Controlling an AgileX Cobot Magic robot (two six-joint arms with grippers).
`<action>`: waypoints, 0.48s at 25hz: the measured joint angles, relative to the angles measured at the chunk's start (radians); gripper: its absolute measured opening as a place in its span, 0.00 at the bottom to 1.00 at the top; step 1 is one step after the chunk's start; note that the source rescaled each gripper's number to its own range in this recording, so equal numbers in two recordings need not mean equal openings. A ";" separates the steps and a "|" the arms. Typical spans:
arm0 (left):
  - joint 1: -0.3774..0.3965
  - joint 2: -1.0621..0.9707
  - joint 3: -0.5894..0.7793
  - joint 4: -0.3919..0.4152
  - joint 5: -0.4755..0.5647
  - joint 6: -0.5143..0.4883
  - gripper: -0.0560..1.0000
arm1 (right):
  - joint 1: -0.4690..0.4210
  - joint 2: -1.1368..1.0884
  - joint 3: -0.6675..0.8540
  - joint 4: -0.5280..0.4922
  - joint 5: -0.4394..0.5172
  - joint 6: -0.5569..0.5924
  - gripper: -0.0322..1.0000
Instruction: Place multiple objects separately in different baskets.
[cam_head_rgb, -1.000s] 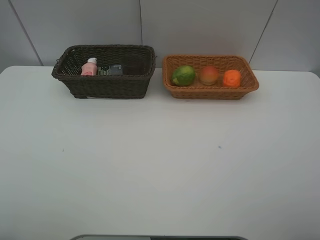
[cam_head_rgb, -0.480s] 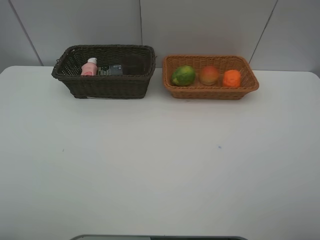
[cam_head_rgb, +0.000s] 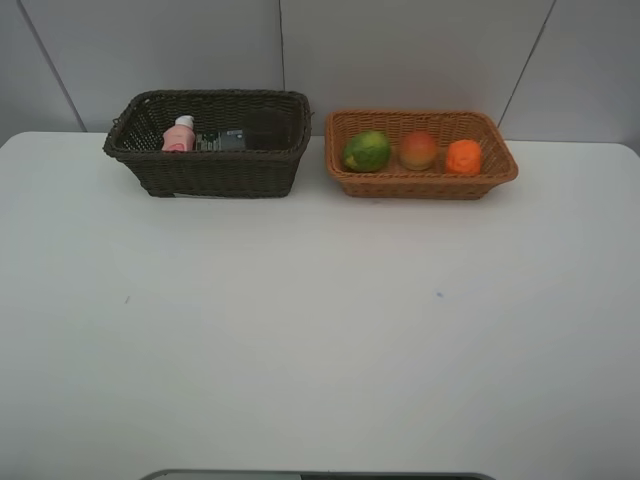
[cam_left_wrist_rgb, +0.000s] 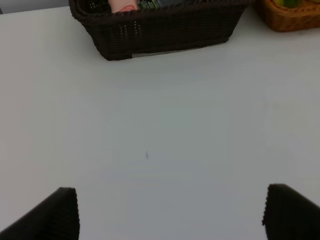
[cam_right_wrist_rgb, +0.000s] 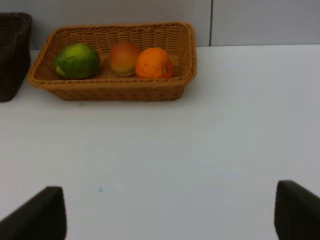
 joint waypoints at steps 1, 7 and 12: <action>0.000 0.000 0.000 0.000 0.000 0.000 0.95 | 0.017 0.000 0.000 0.000 0.000 0.000 0.78; 0.000 0.000 0.000 0.000 0.000 0.000 0.95 | 0.069 0.000 0.000 0.000 0.000 0.000 0.78; 0.000 0.000 0.000 0.000 0.000 0.000 0.95 | 0.073 0.000 0.000 0.000 0.000 0.000 0.78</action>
